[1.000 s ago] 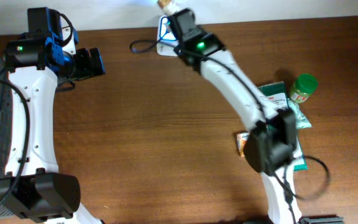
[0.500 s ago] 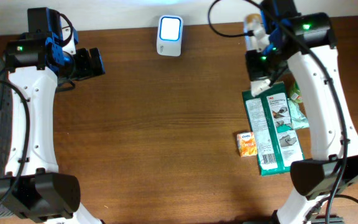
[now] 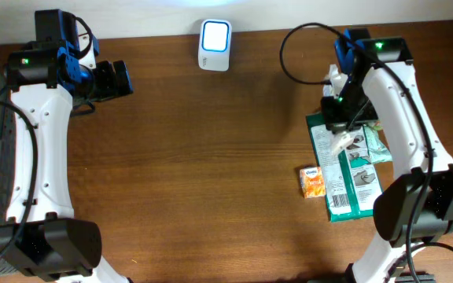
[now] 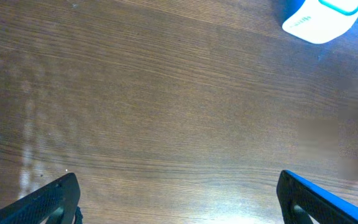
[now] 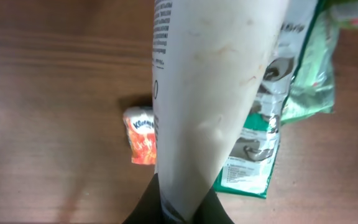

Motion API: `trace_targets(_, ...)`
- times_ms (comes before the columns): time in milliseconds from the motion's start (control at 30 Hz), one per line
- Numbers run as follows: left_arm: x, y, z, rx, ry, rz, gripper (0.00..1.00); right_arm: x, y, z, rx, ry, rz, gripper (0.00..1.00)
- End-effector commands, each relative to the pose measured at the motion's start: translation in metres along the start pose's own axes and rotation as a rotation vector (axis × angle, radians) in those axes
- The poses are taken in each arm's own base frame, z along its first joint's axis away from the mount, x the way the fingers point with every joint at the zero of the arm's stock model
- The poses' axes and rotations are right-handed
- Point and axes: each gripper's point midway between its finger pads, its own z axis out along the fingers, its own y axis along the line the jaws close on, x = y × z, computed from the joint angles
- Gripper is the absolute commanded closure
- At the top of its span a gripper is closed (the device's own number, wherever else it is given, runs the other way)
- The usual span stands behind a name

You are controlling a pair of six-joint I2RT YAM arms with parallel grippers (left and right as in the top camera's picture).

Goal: Scan the item barcode
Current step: 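Carry the tube right and lay it on the glove pack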

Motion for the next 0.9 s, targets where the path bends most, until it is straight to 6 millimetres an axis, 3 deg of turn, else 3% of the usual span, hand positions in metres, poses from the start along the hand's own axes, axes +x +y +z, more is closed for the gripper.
trace_targets(0,0.000,0.002,0.003,-0.006,0.004,0.001,0.01,0.015,-0.002,0.024,0.004,0.075,0.007,0.96)
trace_targets(200,0.000,0.002,0.003,-0.006,0.004,0.001,0.01,0.057,-0.005,0.083,0.008,0.238,0.015,0.96)
trace_targets(300,0.000,0.002,0.003,-0.006,0.004,0.001,0.01,0.068,-0.011,0.093,0.004,0.276,0.036,0.95)
trace_targets(333,0.000,0.002,0.003,-0.006,0.004,0.001,0.01,0.070,-0.013,0.093,0.002,0.281,0.044,0.78)
trace_targets(367,0.000,0.003,0.003,-0.006,0.004,0.001,0.01,0.071,-0.014,0.093,-0.001,0.286,0.051,0.53)
trace_targets(433,0.000,0.002,0.003,-0.006,0.004,0.001,0.01,0.073,-0.017,0.091,-0.009,0.296,0.064,0.38)
trace_targets(533,0.000,0.003,0.003,-0.006,0.004,0.001,0.01,0.068,-0.013,0.077,-0.030,0.282,0.066,0.35)
trace_targets(667,0.000,0.002,0.003,-0.006,0.004,0.001,0.01,0.044,-0.001,0.042,-0.096,0.156,0.048,0.34)
trace_targets(867,0.000,0.003,0.003,-0.006,0.004,0.001,0.01,0.014,0.056,-0.029,-0.339,-0.096,-0.089,0.34)
